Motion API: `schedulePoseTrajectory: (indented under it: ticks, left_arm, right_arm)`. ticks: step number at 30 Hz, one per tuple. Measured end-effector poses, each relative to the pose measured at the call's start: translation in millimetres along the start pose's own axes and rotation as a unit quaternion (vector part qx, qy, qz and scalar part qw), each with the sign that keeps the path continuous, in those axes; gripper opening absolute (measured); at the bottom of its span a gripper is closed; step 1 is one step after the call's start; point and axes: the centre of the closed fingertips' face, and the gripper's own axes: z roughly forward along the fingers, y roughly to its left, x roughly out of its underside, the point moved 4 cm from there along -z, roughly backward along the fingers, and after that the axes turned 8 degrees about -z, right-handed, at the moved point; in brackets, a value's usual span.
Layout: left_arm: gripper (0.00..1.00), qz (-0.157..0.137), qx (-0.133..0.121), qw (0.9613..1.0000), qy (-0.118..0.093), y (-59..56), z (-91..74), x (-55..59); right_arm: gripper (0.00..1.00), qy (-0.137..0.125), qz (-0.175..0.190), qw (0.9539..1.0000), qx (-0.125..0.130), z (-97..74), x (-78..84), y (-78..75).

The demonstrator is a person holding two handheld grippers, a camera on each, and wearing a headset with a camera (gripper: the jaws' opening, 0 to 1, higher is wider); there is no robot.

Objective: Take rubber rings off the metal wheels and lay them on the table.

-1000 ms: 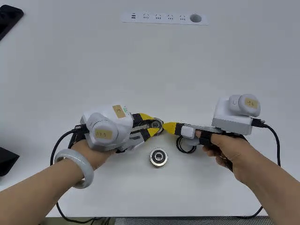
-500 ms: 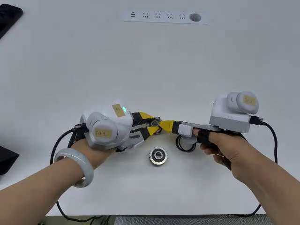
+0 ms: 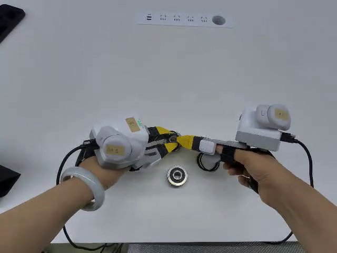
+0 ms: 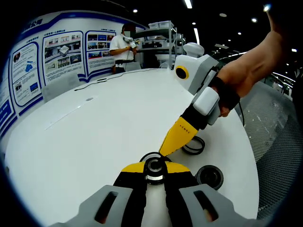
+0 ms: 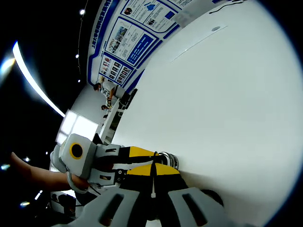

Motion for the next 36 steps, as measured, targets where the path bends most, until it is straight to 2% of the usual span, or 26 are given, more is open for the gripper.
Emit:
schedulePoseTrajectory:
  ticks: [9,12,26,36]
  left_arm:
    - [0.14,0.002,0.005,1.0000,0.000,-0.7,-0.3,-0.9]
    - [0.19,0.005,0.004,1.0000,-0.002,-1.4,-1.2,-0.9]
    - [0.24,0.016,-0.001,0.9999,-0.005,-1.5,-5.1,0.7]
    - [0.29,0.010,-0.006,0.9999,-0.005,0.5,-8.6,3.8]
  right_arm:
    - [0.02,0.005,0.000,0.9999,0.014,1.3,2.6,-3.9]
    - [0.02,0.005,0.000,0.9999,0.015,1.6,3.1,-2.9]
    - [0.02,0.007,0.004,0.9998,0.016,0.4,4.7,-2.0]
    - [0.02,0.007,0.004,0.9999,0.010,0.2,3.8,1.9]
